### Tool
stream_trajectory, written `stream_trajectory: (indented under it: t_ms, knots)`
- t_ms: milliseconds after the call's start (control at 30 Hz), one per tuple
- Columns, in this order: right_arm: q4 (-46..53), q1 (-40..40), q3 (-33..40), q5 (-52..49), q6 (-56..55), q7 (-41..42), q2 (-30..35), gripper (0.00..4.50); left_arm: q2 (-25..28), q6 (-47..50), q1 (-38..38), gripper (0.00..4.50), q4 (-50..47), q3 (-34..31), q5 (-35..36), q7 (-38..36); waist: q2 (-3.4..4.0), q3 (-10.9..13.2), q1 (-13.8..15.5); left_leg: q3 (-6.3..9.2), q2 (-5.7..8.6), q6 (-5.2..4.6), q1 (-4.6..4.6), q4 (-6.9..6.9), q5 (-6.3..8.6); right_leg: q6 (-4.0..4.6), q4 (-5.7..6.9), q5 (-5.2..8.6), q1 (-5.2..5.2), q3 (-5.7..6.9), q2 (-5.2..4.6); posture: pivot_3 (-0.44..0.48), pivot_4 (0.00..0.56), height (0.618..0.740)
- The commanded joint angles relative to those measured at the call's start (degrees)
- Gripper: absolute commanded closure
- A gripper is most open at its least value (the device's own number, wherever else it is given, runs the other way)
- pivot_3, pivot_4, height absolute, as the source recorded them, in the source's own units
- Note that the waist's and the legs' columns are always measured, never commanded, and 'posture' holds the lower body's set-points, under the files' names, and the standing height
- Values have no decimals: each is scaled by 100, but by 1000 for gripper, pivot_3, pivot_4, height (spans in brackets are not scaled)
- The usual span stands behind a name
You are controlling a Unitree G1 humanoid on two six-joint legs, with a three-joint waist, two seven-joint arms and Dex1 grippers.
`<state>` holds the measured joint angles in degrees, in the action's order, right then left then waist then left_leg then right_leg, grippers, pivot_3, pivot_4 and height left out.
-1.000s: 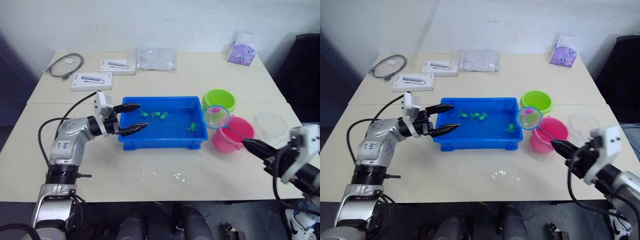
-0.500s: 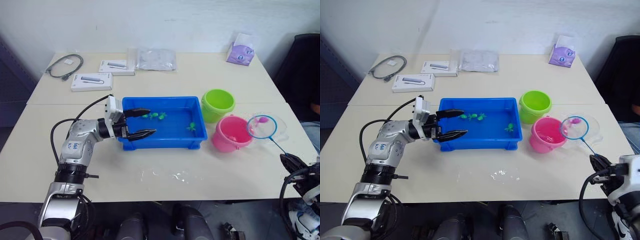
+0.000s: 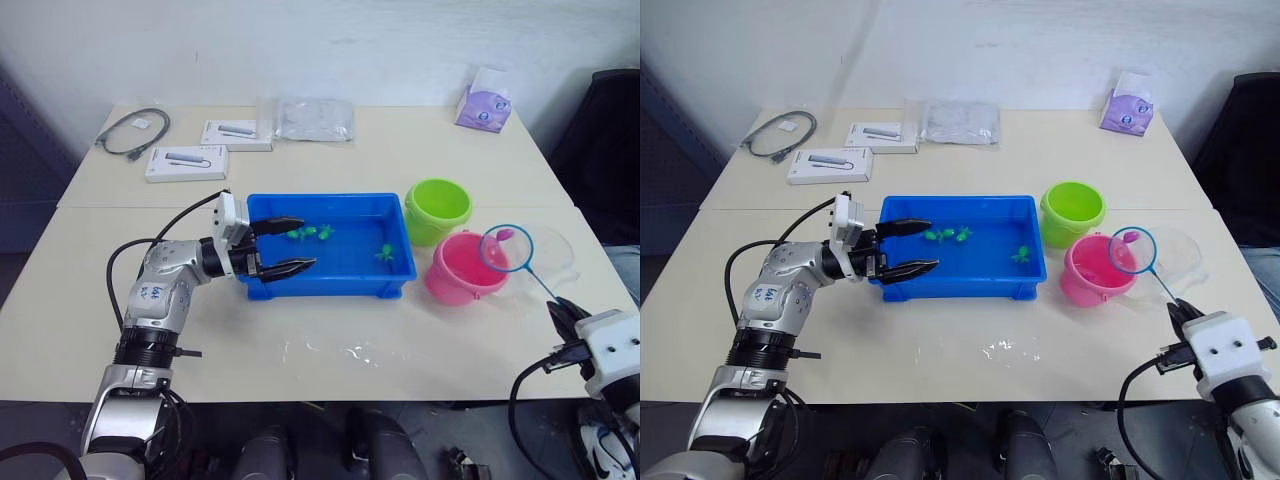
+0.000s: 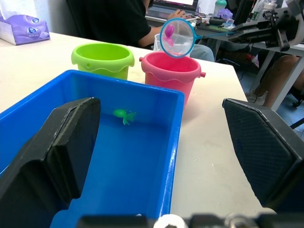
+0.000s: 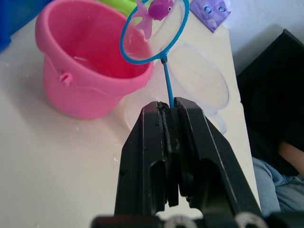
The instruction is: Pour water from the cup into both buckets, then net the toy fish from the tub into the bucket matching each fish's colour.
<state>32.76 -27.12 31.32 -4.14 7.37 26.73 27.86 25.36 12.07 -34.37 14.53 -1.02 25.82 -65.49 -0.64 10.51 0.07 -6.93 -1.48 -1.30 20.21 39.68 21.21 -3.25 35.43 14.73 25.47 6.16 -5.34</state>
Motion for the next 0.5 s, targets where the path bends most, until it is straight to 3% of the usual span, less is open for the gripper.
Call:
stream_trajectory:
  t_ms: [33,267,500]
  knots:
    - [-228,-51,-83,771,-1014,-372,16,4500,-23,-2,-21,75,-206,-19,10,64,0,0,0,0,0,0,0,1,0,0,0,0,0,0,0,0,150,740]
    - [-945,-220,-108,2579,-2638,-1288,358,4500,67,65,110,75,-361,15,39,-4,0,0,-8,-2,0,1,-1,4,0,1,2,0,0,-2,-1,0,150,740]
    - [-1255,-83,-132,3043,-3085,-1543,627,4500,103,12,185,75,-427,-23,6,-3,0,0,-12,-1,-3,5,-2,17,-2,4,12,2,0,-5,-2,0,150,740]
